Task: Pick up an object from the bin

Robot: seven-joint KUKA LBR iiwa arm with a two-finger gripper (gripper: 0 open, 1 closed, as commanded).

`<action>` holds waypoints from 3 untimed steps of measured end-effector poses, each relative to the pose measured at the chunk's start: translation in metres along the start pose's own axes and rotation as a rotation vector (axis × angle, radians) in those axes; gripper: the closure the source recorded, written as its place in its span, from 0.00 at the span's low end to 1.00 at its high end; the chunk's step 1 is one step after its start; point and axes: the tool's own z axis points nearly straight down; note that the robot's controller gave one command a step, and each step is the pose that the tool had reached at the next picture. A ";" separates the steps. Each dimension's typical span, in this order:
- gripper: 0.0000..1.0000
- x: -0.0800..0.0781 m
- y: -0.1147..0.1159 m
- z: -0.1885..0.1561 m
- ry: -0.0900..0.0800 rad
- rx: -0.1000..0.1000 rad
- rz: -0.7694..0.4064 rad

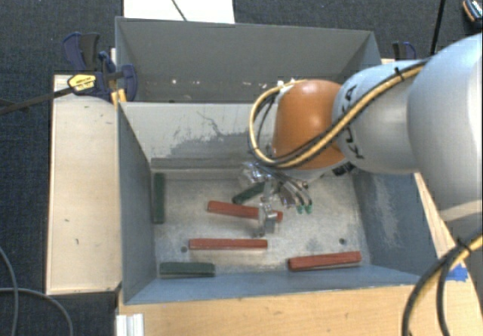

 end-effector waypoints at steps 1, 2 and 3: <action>1.00 0.000 0.000 -0.001 0.000 0.000 0.001; 1.00 -0.001 0.000 -0.003 -0.004 0.000 0.004; 1.00 -0.002 0.000 -0.020 -0.005 0.000 0.005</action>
Offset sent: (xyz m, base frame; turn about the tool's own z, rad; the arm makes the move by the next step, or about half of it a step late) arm 0.0000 0.0000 0.0000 0.0000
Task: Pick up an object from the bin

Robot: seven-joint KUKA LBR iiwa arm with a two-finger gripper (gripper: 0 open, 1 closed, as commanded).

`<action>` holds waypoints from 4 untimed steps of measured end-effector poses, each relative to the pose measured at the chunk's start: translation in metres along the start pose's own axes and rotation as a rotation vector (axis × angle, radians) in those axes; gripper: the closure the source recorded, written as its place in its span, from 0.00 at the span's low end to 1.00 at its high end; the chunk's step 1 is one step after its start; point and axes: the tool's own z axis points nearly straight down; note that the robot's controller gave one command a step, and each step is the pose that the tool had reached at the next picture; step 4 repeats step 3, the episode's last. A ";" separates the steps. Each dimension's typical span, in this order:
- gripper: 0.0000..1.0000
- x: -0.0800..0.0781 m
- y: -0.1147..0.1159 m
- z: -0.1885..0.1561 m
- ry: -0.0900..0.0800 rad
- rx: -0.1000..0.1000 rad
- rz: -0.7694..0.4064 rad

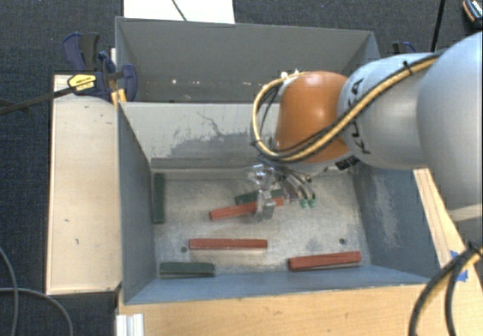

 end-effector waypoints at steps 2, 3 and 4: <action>1.00 -0.003 0.000 -0.042 -0.001 0.000 0.004; 1.00 -0.004 0.000 -0.054 -0.002 0.000 0.005; 1.00 -0.004 0.000 -0.054 -0.002 0.000 0.005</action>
Offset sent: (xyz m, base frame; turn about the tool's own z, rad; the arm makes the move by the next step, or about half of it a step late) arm -0.0001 0.0000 0.0300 0.0000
